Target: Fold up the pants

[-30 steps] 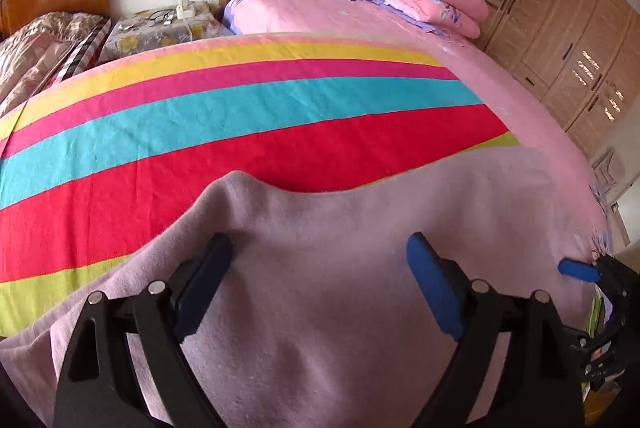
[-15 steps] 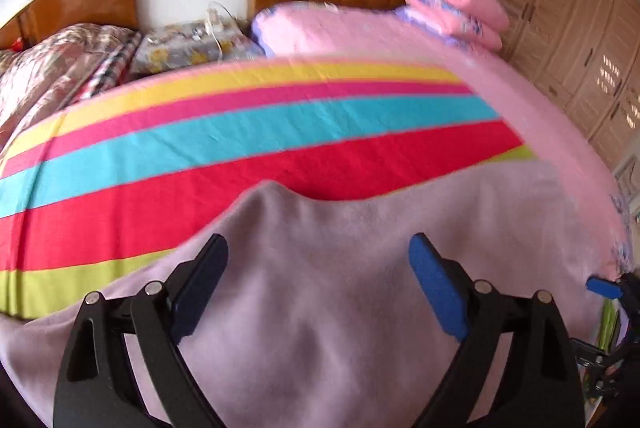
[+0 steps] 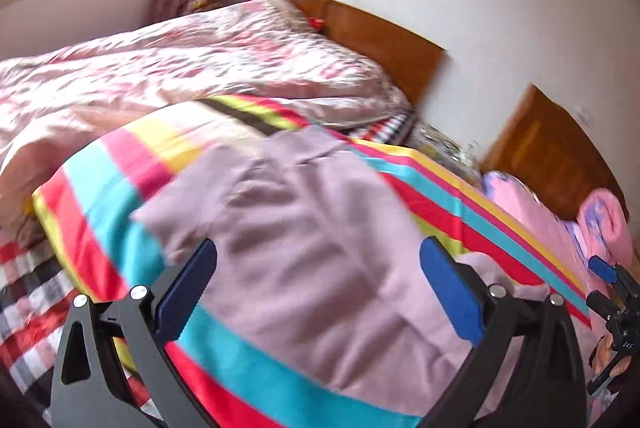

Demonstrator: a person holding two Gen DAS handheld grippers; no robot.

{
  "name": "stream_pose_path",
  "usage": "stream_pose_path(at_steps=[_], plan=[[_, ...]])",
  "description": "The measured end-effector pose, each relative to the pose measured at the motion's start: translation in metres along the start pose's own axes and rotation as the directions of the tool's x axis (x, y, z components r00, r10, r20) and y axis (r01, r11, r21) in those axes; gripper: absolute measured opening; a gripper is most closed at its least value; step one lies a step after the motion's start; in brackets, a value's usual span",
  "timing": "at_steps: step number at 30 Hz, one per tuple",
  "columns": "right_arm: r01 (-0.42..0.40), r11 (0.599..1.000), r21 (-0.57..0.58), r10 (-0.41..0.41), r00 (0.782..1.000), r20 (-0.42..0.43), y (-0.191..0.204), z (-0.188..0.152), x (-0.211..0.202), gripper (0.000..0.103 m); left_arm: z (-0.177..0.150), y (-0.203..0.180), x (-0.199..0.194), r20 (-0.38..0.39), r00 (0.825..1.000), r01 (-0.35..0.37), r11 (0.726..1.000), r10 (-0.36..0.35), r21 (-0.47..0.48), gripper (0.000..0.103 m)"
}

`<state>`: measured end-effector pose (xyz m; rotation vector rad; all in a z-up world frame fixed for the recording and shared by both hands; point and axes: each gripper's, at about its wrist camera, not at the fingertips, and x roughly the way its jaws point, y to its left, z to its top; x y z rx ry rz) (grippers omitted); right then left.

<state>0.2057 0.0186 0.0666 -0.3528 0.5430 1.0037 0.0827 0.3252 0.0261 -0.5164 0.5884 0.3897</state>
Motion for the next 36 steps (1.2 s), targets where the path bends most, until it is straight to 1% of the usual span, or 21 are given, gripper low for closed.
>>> stream_pose_path(at_steps=[2,3,4,5,6,7,8,12,15,18,19,21,22,23,25,29,31,33,34,35,36], plan=[[-0.128,0.99,-0.051,0.127,0.992,-0.025,0.023,0.039,0.057,0.061,0.008,0.048,-0.001,-0.003,1.0,-0.02,0.996,0.02,-0.093,0.098],[-0.182,0.981,-0.064,0.179,0.983,-0.046,0.035,0.057,0.085,0.06,0.011,0.067,0.002,-0.016,0.999,-0.033,0.991,0.031,-0.13,0.094],[-0.227,0.971,-0.075,0.223,0.973,-0.066,0.049,0.076,0.113,0.056,0.012,0.083,0.004,-0.03,0.999,-0.031,0.987,0.026,-0.159,0.086],[-0.256,0.963,-0.082,0.25,0.965,-0.083,0.063,0.088,0.136,0.054,0.015,0.095,0.009,-0.043,0.999,-0.018,0.983,0.01,-0.183,0.081],[-0.283,0.955,-0.085,0.274,0.956,-0.1,0.071,0.102,0.16,0.052,0.014,0.106,0.013,-0.056,0.998,-0.023,0.979,0.012,-0.204,0.08],[-0.307,0.948,-0.086,0.297,0.948,-0.114,0.08,0.114,0.183,0.05,0.014,0.114,0.019,-0.077,0.996,-0.051,0.973,0.035,-0.225,0.076],[-0.331,0.939,-0.09,0.318,0.939,-0.128,0.092,0.124,0.204,0.049,0.011,0.122,0.021,-0.096,0.995,-0.059,0.968,0.037,-0.243,0.075],[-0.365,0.925,-0.109,0.338,0.918,-0.209,0.12,0.146,0.275,0.046,0.009,0.133,0.041,-0.122,0.992,-0.019,0.954,-0.018,-0.298,0.075],[-0.353,0.923,-0.155,0.301,0.91,-0.284,0.137,0.149,0.317,0.043,0.006,0.133,0.055,-0.142,0.989,-0.005,0.953,-0.04,-0.303,0.075],[-0.328,0.926,-0.188,0.252,0.905,-0.342,0.14,0.139,0.341,0.041,0.007,0.132,0.063,-0.152,0.988,-0.024,0.957,-0.021,-0.289,0.072],[-0.337,0.924,-0.18,0.256,0.896,-0.363,0.14,0.134,0.347,0.041,0.007,0.133,0.065,-0.152,0.988,-0.03,0.956,-0.015,-0.292,0.07],[-0.369,0.915,-0.162,0.294,0.886,-0.36,0.139,0.128,0.349,0.035,0.006,0.135,0.065,-0.152,0.988,-0.045,0.954,-0.001,-0.298,0.058],[-0.371,0.915,-0.156,0.3,0.886,-0.353,0.14,0.128,0.35,0.031,0.007,0.136,0.065,-0.151,0.988,-0.054,0.956,0.01,-0.29,0.044],[-0.371,0.915,-0.157,0.301,0.89,-0.343,0.14,0.128,0.346,0.023,0.007,0.137,0.064,-0.146,0.989,-0.047,0.957,0.005,-0.286,0.024],[-0.356,0.917,-0.178,0.292,0.906,-0.307,0.14,0.13,0.335,0.016,0.009,0.138,0.058,-0.131,0.991,-0.01,0.953,-0.031,-0.302,0.006],[-0.309,0.935,-0.175,0.272,0.94,-0.207,0.134,0.147,0.313,0.012,0.025,0.113,0.035,-0.041,0.999,-0.019,0.978,0.01,-0.206,0.005],[-0.288,0.945,-0.153,0.259,0.948,-0.187,0.131,0.154,0.315,0.011,0.035,0.104,0.033,-0.026,0.999,-0.037,0.983,0.033,-0.182,0.005],[-0.288,0.952,-0.101,0.26,0.94,-0.222,0.13,0.152,0.333,0.011,0.038,0.107,0.045,-0.061,0.995,-0.084,0.979,0.074,-0.186,0.005],[-0.29,0.955,-0.064,0.266,0.93,-0.252,0.129,0.147,0.343,0.012,0.036,0.11,0.053,-0.088,0.991,-0.118,0.975,0.103,-0.19,0.006],[-0.297,0.954,-0.038,0.276,0.921,-0.276,0.129,0.141,0.352,0.014,0.03,0.115,0.062,-0.125,0.982,-0.162,0.969,0.141,-0.184,0.011],[-0.29,0.957,-0.02,0.272,0.918,-0.289,0.127,0.137,0.355,0.015,0.025,0.121,0.071,-0.155,0.974,-0.191,0.964,0.163,-0.187,0.015]])
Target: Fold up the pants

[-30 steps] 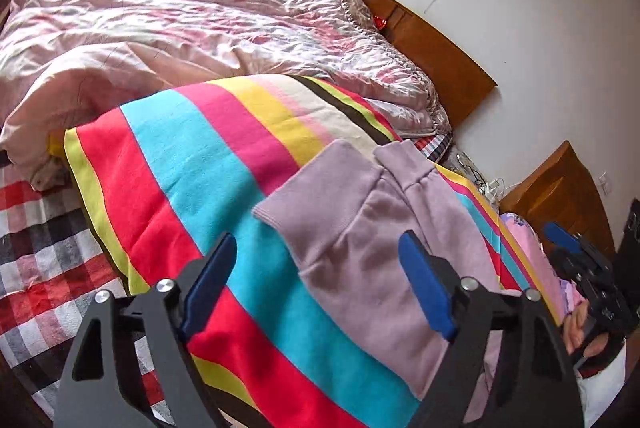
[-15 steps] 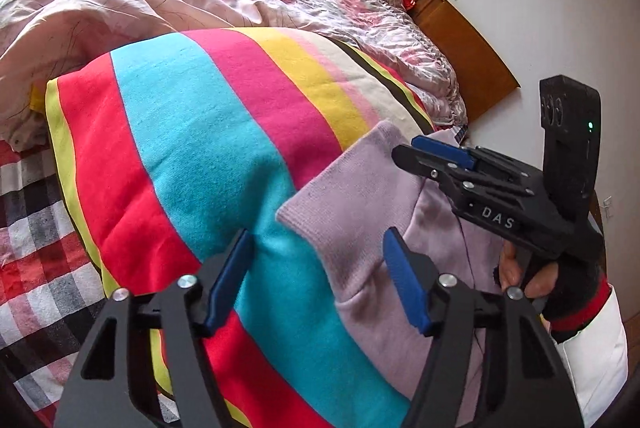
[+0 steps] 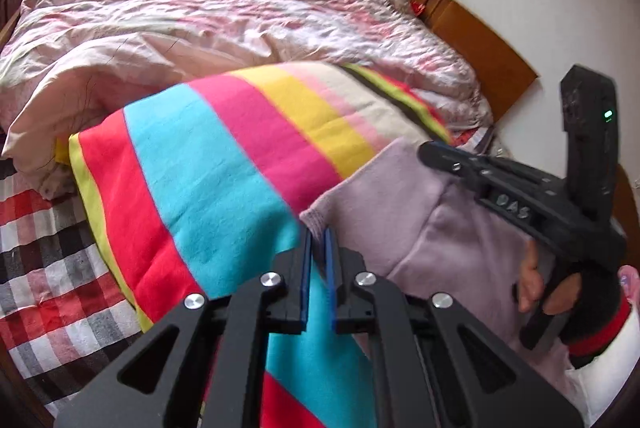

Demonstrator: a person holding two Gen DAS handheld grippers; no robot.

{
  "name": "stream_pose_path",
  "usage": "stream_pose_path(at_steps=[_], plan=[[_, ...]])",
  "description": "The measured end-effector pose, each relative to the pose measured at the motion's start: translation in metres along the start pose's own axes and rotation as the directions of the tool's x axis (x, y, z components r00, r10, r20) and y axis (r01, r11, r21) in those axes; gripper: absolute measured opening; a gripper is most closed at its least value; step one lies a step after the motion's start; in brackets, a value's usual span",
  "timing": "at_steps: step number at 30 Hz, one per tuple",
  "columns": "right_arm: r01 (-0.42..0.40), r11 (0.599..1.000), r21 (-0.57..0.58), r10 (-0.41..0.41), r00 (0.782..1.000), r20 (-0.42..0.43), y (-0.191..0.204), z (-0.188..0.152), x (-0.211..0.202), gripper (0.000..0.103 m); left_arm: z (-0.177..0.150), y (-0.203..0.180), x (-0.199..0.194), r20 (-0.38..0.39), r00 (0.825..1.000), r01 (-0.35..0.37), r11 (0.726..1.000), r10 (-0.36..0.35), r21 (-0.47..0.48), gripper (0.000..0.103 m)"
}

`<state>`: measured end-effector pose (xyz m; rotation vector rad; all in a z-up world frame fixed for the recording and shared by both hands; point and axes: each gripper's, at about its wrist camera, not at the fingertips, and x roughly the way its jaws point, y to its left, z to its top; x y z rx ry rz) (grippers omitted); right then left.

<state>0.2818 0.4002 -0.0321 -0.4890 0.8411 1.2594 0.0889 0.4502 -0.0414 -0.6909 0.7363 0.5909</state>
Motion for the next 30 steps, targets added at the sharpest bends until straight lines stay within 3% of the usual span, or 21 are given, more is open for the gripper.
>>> stream_pose_path(at_steps=[1,3,4,5,6,9,11,13,17,21,23,25,27,28,30], plan=[[0.0,1.0,0.015,0.0,1.0,0.011,-0.003,-0.003,-0.004,0.019,-0.003,0.006,0.002,0.009,1.0,0.03,0.999,-0.03,-0.021,0.015],[-0.05,0.997,0.055,0.047,0.998,0.039,-0.014,-0.007,-0.023,0.039,-0.005,0.011,-0.006,0.036,0.999,0.035,0.999,-0.034,-0.038,0.025],[-0.064,0.995,0.07,0.059,0.996,0.069,-0.023,-0.009,-0.039,0.052,-0.004,0.011,-0.013,0.069,0.998,0.002,0.999,0.001,-0.038,0.045],[-0.053,0.995,0.082,0.045,0.994,0.102,-0.033,-0.012,-0.057,0.058,-0.003,0.011,-0.022,0.106,0.993,-0.042,0.998,0.046,-0.043,0.067],[-0.038,0.995,0.097,0.025,0.991,0.131,-0.047,-0.016,-0.075,0.058,-0.003,0.009,-0.032,0.146,0.986,-0.07,0.997,0.076,-0.046,0.068],[0.023,0.989,0.147,-0.043,0.99,0.135,-0.084,-0.034,-0.115,0.057,0.001,-0.009,-0.054,0.188,0.982,0.012,1.0,-0.014,0.008,0.07],[0.038,0.993,0.114,-0.051,0.993,0.11,-0.082,-0.048,-0.126,0.05,-0.001,-0.028,-0.057,0.152,0.982,0.107,0.993,-0.114,0.054,0.074],[0.052,0.998,0.021,-0.054,0.996,0.067,-0.056,-0.061,-0.125,0.045,-0.005,-0.048,-0.053,0.113,0.977,0.173,0.98,-0.183,0.095,0.074],[0.064,0.987,-0.147,-0.064,0.998,0.01,0.004,-0.076,-0.098,0.034,-0.014,-0.064,-0.039,0.06,0.975,0.208,0.975,-0.213,0.081,0.074],[0.116,0.983,-0.14,-0.122,0.992,-0.034,0.006,-0.079,-0.065,0.027,-0.024,-0.059,-0.044,0.042,0.976,0.21,0.976,-0.213,0.064,0.075],[0.13,0.984,-0.122,-0.132,0.991,-0.01,0.003,-0.081,-0.067,0.008,-0.027,-0.053,-0.046,0.028,0.974,0.222,0.974,-0.223,0.052,0.077],[0.124,0.986,-0.114,-0.12,0.992,0.045,0.005,-0.082,-0.084,0.005,-0.026,-0.05,-0.048,0.012,0.969,0.246,0.968,-0.247,0.042,0.078],[0.127,0.986,-0.113,-0.116,0.989,0.093,0.008,-0.083,-0.104,0.005,-0.021,-0.051,-0.047,-0.01,0.948,0.32,0.947,-0.32,0.017,0.082],[0.117,0.987,-0.109,-0.105,0.988,0.115,0.01,-0.084,-0.113,0.005,-0.015,-0.054,-0.043,-0.03,0.927,0.374,0.927,-0.374,0.002,0.084],[0.09,0.991,-0.102,-0.075,0.987,0.143,0.013,-0.086,-0.128,0.005,-0.003,-0.068,-0.027,-0.09,0.862,0.498,0.866,-0.499,-0.033,0.087]])
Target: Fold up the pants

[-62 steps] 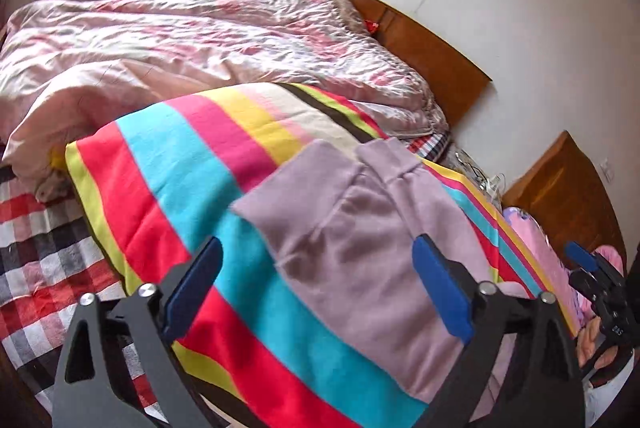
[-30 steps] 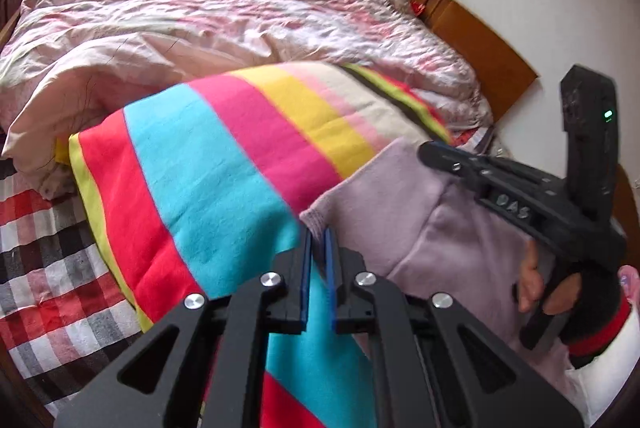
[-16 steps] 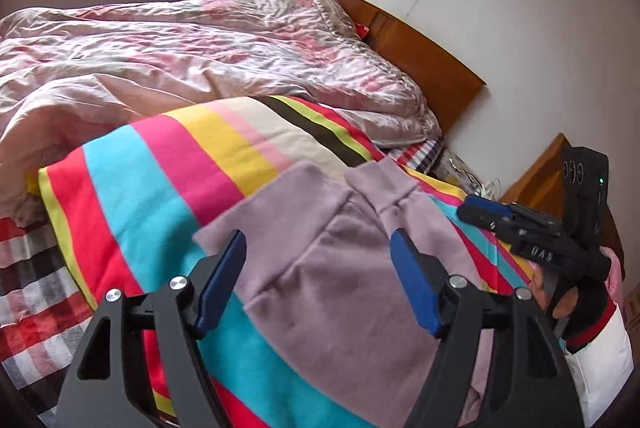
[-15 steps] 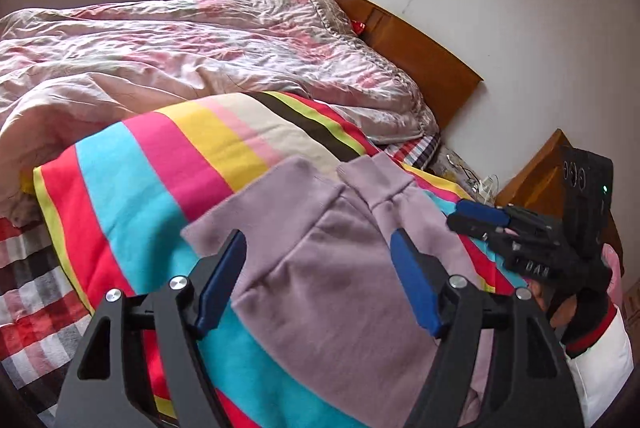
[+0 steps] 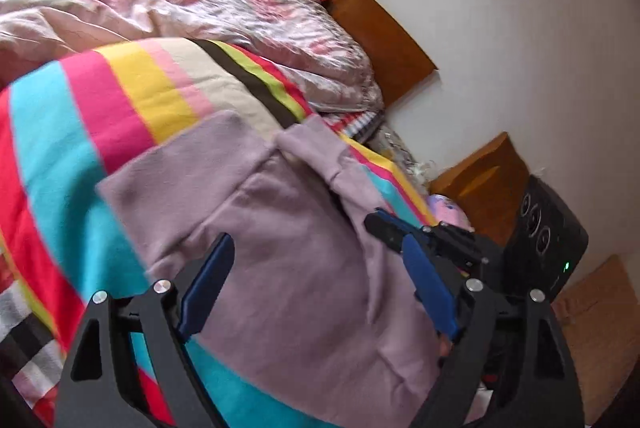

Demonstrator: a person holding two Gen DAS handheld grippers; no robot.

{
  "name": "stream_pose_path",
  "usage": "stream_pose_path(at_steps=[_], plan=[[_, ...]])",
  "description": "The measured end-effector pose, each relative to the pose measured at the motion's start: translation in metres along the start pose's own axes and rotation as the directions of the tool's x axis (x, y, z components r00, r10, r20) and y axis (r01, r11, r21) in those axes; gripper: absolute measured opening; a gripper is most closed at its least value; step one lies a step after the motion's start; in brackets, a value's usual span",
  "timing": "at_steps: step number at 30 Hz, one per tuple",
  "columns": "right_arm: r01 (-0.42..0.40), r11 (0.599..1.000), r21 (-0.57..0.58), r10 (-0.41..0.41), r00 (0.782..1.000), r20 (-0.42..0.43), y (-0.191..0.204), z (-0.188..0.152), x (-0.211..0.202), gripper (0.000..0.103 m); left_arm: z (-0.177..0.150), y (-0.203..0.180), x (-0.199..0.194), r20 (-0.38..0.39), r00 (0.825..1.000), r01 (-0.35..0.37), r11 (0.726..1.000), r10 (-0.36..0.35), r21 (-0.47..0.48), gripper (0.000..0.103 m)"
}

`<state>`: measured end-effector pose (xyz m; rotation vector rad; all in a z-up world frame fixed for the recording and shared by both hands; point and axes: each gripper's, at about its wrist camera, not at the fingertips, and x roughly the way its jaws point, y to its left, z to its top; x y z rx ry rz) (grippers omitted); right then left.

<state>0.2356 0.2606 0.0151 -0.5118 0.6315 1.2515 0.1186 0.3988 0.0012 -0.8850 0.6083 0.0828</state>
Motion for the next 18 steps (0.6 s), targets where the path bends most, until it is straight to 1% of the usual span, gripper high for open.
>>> stream_pose_path(at_steps=[1,3,4,5,6,7,8,9,10,11,12,13,14,16,18], plan=[[-0.002,1.0,0.0,0.002,1.0,0.002,0.002,0.0,-0.003,0.005,0.007,-0.001,0.014,-0.034,0.998,0.045,0.999,-0.046,-0.021,0.088],[0.005,1.0,-0.008,-0.005,1.0,-0.005,0.005,0.0,-0.004,0.005,0.019,-0.001,0.041,-0.079,0.994,0.071,0.995,-0.076,-0.066,0.085],[0.006,1.0,-0.007,-0.006,1.0,-0.01,0.007,0.0,-0.002,0.005,0.024,-0.001,0.054,-0.098,0.989,0.101,0.991,-0.109,-0.087,0.076],[0.008,1.0,-0.004,-0.008,1.0,-0.013,0.008,-0.001,-0.001,0.005,0.028,-0.001,0.065,-0.114,0.987,0.105,0.989,-0.117,-0.106,0.054],[0.011,1.0,0.001,-0.011,1.0,-0.016,0.009,-0.001,0.001,0.005,0.03,0.0,0.076,-0.136,0.986,0.081,0.989,-0.098,-0.123,0.042],[0.015,1.0,0.011,-0.015,1.0,-0.018,0.008,-0.001,0.002,0.005,0.031,0.002,0.083,-0.148,0.986,0.059,0.989,-0.079,-0.135,0.025],[0.017,1.0,0.024,-0.016,1.0,-0.026,0.006,-0.002,0.002,0.006,0.032,0.004,0.087,-0.144,0.987,0.05,0.989,-0.07,-0.14,0.013],[0.008,0.999,0.036,-0.007,0.999,-0.039,0.003,-0.002,0.001,0.008,0.032,0.004,0.089,-0.134,0.989,0.042,0.99,-0.06,-0.134,0.009],[0.002,0.998,0.056,0.001,0.998,-0.055,-0.001,-0.001,-0.005,0.01,0.031,0.002,0.088,-0.119,0.992,0.026,0.992,-0.04,-0.12,0.008],[0.012,0.997,0.083,-0.008,0.999,-0.049,-0.006,-0.002,-0.016,0.025,0.031,0.0,0.086,-0.103,0.994,0.013,0.995,-0.024,-0.103,0.007],[0.028,0.994,0.109,-0.025,0.999,-0.029,-0.01,-0.005,-0.031,0.035,0.032,-0.003,0.084,-0.09,0.996,0.012,0.996,-0.02,-0.087,0.007],[0.048,0.99,0.133,-0.048,0.999,-0.005,-0.013,-0.011,-0.053,0.056,0.033,-0.007,0.081,-0.081,0.997,0.01,0.998,-0.016,-0.069,0.007],[0.072,0.987,0.143,-0.074,0.997,0.012,-0.012,-0.02,-0.074,0.065,0.033,-0.011,0.079,-0.073,0.997,0.003,0.999,-0.007,-0.049,0.007],[0.118,0.982,0.147,-0.123,0.992,0.026,-0.004,-0.046,-0.115,0.065,0.037,-0.02,0.075,-0.061,0.998,-0.01,1.0,0.009,-0.003,0.007],[0.147,0.977,0.156,-0.149,0.989,0.0,0.013,-0.08,-0.145,0.065,0.04,-0.031,0.069,-0.044,0.999,-0.016,0.999,0.017,0.039,0.007]])
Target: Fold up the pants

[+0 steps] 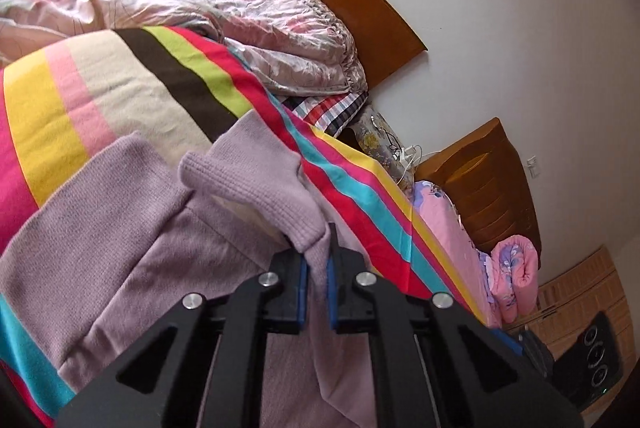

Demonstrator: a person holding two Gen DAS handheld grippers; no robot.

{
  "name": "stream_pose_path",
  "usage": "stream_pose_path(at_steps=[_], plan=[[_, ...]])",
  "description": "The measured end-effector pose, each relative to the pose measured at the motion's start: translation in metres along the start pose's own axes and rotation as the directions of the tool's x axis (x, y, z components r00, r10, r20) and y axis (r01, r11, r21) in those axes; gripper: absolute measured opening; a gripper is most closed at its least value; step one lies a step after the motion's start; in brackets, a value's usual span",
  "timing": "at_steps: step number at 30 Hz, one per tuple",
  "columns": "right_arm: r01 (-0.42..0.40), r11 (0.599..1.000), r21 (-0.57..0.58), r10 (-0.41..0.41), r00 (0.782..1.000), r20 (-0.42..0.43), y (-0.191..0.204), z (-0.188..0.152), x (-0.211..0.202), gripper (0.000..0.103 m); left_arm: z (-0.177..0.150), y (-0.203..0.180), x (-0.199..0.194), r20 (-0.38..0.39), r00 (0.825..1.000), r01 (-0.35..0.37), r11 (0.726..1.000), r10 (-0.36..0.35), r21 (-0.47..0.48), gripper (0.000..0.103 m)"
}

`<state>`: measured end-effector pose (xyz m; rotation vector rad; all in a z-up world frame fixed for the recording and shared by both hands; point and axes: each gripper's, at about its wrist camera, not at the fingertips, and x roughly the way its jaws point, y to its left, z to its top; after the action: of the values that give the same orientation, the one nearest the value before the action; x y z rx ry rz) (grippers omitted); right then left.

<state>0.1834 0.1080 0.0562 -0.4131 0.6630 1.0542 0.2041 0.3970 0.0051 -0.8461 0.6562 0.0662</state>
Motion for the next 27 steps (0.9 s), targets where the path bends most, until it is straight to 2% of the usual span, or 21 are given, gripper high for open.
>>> stream_pose_path(at_steps=[2,6,7,10,12,14,15,17,20,22,24,27], plan=[[0.008,1.0,0.026,-0.007,0.999,-0.048,0.008,-0.038,-0.02,0.06,0.005,-0.013,-0.009,0.023,1.0,0.005,0.999,-0.006,0.044,0.007],[0.034,0.999,-0.026,-0.037,0.988,-0.151,0.045,-0.097,-0.033,0.052,0.014,-0.036,-0.028,0.062,0.998,0.017,0.995,-0.023,0.095,0.007],[0.033,0.999,-0.027,-0.037,0.986,-0.162,0.051,-0.106,-0.032,0.05,0.016,-0.041,-0.034,0.07,0.997,0.02,0.995,-0.027,0.103,0.007],[0.089,0.99,-0.11,-0.11,0.974,-0.197,0.072,-0.121,-0.028,0.039,0.014,-0.052,-0.06,0.09,0.995,0.032,0.992,-0.043,0.123,0.007],[0.086,0.984,-0.158,-0.114,0.978,-0.176,0.08,-0.127,-0.031,0.03,0.011,-0.061,-0.082,0.113,0.992,0.033,0.988,-0.05,0.15,0.007],[0.134,0.972,-0.194,-0.17,0.969,-0.18,0.081,-0.132,-0.03,0.014,0.005,-0.062,-0.103,0.136,0.989,0.025,0.983,-0.05,0.18,0.007],[0.158,0.967,-0.201,-0.194,0.966,-0.172,0.08,-0.134,-0.03,0.009,0.002,-0.059,-0.111,0.146,0.989,0.009,0.982,-0.037,0.189,0.007],[0.154,0.973,-0.172,-0.18,0.973,-0.146,0.076,-0.135,-0.037,0.004,-0.007,-0.038,-0.118,0.146,0.989,-0.032,0.986,0.008,0.161,0.007],[0.133,0.978,-0.159,-0.155,0.978,-0.139,0.073,-0.136,-0.039,0.004,-0.022,0.017,-0.104,0.085,0.99,-0.116,0.99,0.11,0.075,0.007],[0.116,0.979,-0.166,-0.142,0.978,-0.153,0.073,-0.139,-0.033,0.004,-0.031,0.047,-0.084,0.037,0.984,-0.177,0.983,0.176,0.049,0.008],[0.105,0.979,-0.176,-0.134,0.977,-0.166,0.074,-0.14,-0.029,0.004,-0.037,0.063,-0.073,0.011,0.98,-0.199,0.979,0.198,0.045,0.008],[0.094,0.983,-0.159,-0.116,0.984,-0.137,0.075,-0.132,-0.039,0.004,-0.039,0.057,-0.081,0.049,0.982,-0.186,0.98,0.183,0.076,0.008]])
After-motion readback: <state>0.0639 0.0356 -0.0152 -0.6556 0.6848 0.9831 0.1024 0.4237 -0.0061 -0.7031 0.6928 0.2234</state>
